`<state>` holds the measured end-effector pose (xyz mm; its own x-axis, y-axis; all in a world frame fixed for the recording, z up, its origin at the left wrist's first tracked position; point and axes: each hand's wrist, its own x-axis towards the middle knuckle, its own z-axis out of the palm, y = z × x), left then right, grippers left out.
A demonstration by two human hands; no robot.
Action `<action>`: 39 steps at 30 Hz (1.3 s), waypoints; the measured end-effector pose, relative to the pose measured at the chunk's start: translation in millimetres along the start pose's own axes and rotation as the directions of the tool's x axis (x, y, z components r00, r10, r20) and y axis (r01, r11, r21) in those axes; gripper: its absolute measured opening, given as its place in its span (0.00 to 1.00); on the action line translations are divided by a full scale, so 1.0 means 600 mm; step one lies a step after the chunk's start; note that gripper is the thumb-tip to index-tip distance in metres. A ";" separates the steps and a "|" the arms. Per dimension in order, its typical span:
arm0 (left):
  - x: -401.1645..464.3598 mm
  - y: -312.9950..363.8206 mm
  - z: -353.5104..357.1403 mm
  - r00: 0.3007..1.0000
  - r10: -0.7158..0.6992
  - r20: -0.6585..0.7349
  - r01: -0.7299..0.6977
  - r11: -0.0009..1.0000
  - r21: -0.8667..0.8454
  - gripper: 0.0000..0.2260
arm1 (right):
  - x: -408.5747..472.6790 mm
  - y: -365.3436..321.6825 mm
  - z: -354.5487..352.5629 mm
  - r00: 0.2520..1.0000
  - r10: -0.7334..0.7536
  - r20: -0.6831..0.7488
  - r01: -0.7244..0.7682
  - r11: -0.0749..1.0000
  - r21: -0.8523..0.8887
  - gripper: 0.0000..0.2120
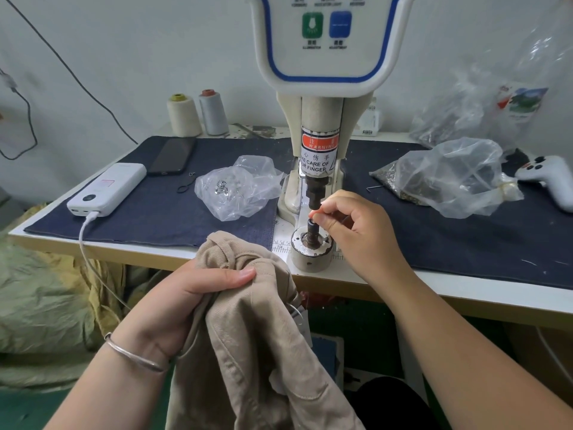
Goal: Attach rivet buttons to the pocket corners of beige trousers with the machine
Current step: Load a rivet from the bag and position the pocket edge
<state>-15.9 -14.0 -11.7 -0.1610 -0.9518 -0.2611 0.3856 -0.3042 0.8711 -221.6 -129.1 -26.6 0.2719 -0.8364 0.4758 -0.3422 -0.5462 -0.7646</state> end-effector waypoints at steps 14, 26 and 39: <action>0.000 0.000 -0.001 1.000 -0.007 -0.027 0.006 1.000 -0.013 0.14 | 0.004 0.004 -0.007 0.999 0.028 0.041 -0.033 0.992 0.122 0.02; -0.005 0.003 -0.003 1.000 -0.011 -0.024 0.012 0.999 0.033 0.26 | -0.059 0.001 -0.039 0.964 0.192 -0.185 -0.149 0.963 0.224 0.03; -0.044 0.005 0.038 0.898 0.033 0.439 -0.043 0.999 0.013 0.21 | -0.214 -0.079 -0.039 0.941 0.108 0.320 -0.222 0.913 0.344 0.49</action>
<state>-31.2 10.9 7.5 -0.5303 -0.8475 -0.0232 0.3802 -0.2622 0.8870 -261.3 3.0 -41.0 0.5063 -0.8322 0.2261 -0.0636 -0.2976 -0.9526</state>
